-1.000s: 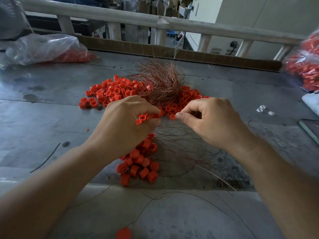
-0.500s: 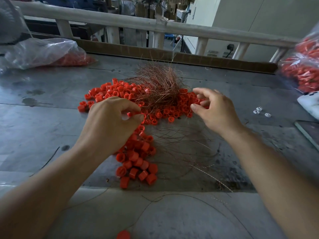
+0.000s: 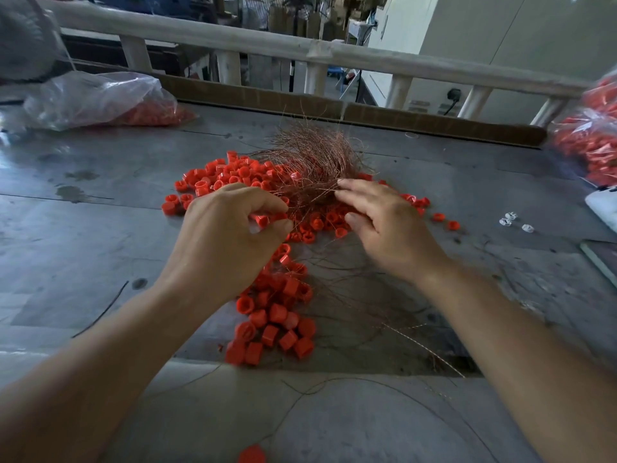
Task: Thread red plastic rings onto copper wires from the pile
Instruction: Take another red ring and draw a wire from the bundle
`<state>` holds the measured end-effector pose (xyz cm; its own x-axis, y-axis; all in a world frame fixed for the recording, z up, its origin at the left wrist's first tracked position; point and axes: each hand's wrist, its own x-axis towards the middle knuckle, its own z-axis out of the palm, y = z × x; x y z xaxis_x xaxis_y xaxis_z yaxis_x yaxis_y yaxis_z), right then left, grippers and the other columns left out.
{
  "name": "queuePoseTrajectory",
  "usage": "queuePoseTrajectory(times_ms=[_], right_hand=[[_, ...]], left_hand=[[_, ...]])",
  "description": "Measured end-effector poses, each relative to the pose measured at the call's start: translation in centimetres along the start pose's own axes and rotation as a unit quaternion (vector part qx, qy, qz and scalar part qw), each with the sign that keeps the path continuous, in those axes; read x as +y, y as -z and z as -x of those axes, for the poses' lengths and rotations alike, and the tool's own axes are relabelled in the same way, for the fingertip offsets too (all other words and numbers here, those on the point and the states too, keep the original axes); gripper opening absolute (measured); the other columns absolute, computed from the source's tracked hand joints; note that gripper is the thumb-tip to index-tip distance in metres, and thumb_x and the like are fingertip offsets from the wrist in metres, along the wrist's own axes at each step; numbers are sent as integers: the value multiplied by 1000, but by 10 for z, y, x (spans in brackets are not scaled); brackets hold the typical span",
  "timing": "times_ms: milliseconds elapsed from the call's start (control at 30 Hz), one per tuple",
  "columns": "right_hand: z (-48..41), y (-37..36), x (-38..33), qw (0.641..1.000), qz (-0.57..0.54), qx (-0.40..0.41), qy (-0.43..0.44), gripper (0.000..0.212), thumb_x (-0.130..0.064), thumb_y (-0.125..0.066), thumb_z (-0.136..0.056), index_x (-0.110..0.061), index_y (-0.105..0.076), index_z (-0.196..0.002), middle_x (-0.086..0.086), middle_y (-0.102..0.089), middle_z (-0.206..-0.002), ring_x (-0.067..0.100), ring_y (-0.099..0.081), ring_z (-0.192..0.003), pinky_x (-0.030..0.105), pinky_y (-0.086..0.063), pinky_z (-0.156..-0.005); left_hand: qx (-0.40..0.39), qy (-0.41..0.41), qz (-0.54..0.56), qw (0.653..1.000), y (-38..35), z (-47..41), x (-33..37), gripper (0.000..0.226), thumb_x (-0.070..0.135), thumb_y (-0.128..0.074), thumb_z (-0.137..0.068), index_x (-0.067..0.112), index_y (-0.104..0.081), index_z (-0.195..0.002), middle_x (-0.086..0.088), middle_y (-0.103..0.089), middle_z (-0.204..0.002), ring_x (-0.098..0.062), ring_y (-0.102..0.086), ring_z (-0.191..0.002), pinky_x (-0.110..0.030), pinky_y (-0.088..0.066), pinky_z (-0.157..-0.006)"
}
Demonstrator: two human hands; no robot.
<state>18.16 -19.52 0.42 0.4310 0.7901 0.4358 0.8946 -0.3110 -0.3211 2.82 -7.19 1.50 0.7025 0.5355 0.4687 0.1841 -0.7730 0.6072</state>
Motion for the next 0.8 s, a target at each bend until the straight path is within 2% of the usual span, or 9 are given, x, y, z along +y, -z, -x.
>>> queuePoseTrajectory(times_ms=[100, 167, 333, 433, 500, 667, 733, 800], right_hand=[[1, 6, 2, 997, -26, 73, -8, 24, -4, -58, -86, -2, -65, -109, 11, -63, -116, 23, -54, -112, 24, -33, -100], [2, 9, 3, 995, -35, 95, -8, 19, -4, -61, -84, -2, -69, -101, 11, -66, -107, 21, -58, -104, 25, -38, -95], [5, 13, 6, 985, -78, 156, -17, 14, 0, -69, -76, -5, -72, -88, -1, -67, -87, 5, -60, -82, 15, -46, -80], [6, 18, 8, 975, -109, 191, -39, 12, -1, -68, -77, -10, -67, -85, -16, -62, -80, 0, -62, -72, 6, -44, -71], [6, 20, 8, 969, -125, 203, -57, 19, -5, -68, -79, -16, -56, -88, -20, -60, -77, -2, -61, -76, 5, -41, -66], [7, 29, 8, 960, -124, 249, -25, 22, -3, -62, -83, -20, -62, -96, -11, -58, -80, -4, -57, -76, 10, -45, -71], [8, 34, 9, 959, -106, 262, -11, 19, -5, -61, -84, -19, -65, -96, -9, -54, -79, -4, -53, -72, 7, -40, -69], [9, 36, 8, 966, -73, 248, -6, 17, -5, -59, -85, -14, -69, -95, 0, -54, -82, 1, -49, -71, 4, -35, -67]], left_hand=[[-2, -3, 3, 1000, 0, 0, 0, 15, 23, -68, -77, 22, -71, -91, 24, -53, -80, 6, -51, -73, -6, -36, -66], [-8, -6, 6, 1000, 0, -1, 0, 15, 24, -68, -76, 22, -71, -90, 24, -54, -81, 8, -51, -73, -2, -36, -67], [-11, -7, 9, 1000, -1, 0, 0, 15, 23, -68, -75, 22, -71, -90, 23, -55, -81, 5, -53, -74, -2, -38, -67], [-14, -13, 8, 1000, 0, 0, 0, 16, 23, -69, -76, 21, -71, -92, 24, -54, -81, 5, -53, -75, -4, -38, -67], [-17, -19, 8, 1000, 0, 0, 0, 17, 22, -68, -76, 21, -71, -93, 24, -54, -81, 5, -53, -76, -6, -38, -68], [-13, -24, 12, 1000, 2, 0, 0, 17, 22, -69, -76, 21, -71, -93, 25, -55, -81, 5, -54, -76, 2, -37, -67], [-10, -19, 20, 1000, 2, 0, 0, 18, 21, -69, -76, 22, -71, -94, 24, -58, -83, 3, -56, -75, 3, -37, -67], [-7, -21, 25, 999, 2, 0, 0, 19, 20, -69, -77, 22, -70, -96, 25, -57, -82, 3, -56, -74, 3, -37, -66]])
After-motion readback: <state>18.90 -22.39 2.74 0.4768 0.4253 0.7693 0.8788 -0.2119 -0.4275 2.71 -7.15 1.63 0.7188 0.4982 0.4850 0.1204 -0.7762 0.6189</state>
